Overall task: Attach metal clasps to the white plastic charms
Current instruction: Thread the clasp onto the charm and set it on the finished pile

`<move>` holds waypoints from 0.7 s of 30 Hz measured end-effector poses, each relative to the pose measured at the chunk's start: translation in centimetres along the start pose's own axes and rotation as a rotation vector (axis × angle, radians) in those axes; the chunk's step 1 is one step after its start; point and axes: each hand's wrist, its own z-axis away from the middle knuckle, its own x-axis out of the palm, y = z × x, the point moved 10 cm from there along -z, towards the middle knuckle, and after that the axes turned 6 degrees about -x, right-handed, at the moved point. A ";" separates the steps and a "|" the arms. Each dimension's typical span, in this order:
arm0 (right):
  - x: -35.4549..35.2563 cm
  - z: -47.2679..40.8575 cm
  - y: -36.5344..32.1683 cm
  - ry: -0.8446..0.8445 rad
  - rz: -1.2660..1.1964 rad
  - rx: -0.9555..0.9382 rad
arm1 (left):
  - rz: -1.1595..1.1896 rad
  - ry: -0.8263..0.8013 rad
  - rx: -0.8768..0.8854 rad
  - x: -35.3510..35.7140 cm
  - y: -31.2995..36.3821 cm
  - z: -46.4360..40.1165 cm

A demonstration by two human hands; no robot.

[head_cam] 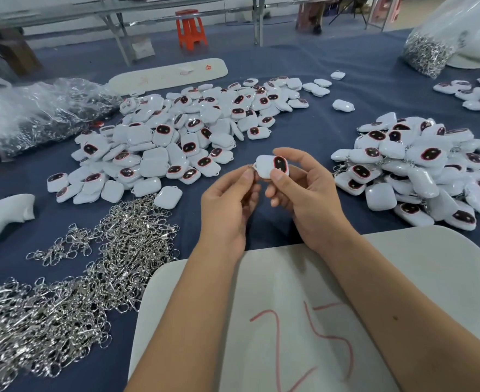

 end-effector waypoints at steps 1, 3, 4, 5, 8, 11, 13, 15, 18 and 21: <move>-0.1 0.0 0.1 0.003 -0.007 0.006 | 0.031 -0.015 -0.021 0.0 0.0 -0.1; -0.1 -0.1 0.2 0.002 -0.012 0.017 | 0.055 -0.039 -0.036 0.0 0.1 -0.2; -0.1 -0.1 0.3 -0.002 -0.008 0.020 | 0.054 -0.038 -0.025 0.0 0.3 -0.2; 0.0 -0.1 0.3 -0.007 0.001 0.019 | 0.037 -0.026 0.002 0.0 0.5 -0.2; 0.0 0.0 0.3 0.005 0.040 0.014 | -0.252 0.100 0.234 -0.6 2.4 0.2; -0.3 0.1 0.3 0.034 0.071 0.010 | -0.693 0.224 0.511 -0.1 4.8 1.5; -0.4 0.1 0.4 0.041 0.074 0.009 | -0.890 0.251 0.647 0.6 5.7 2.5; -0.5 0.0 0.4 0.047 0.075 0.010 | -1.036 0.259 0.753 1.3 6.1 3.1; -0.6 0.0 0.5 0.054 0.085 0.011 | -1.256 0.267 0.771 2.5 5.6 3.0; -0.8 0.0 0.5 0.063 0.094 0.001 | -1.338 0.294 0.778 3.0 5.5 3.0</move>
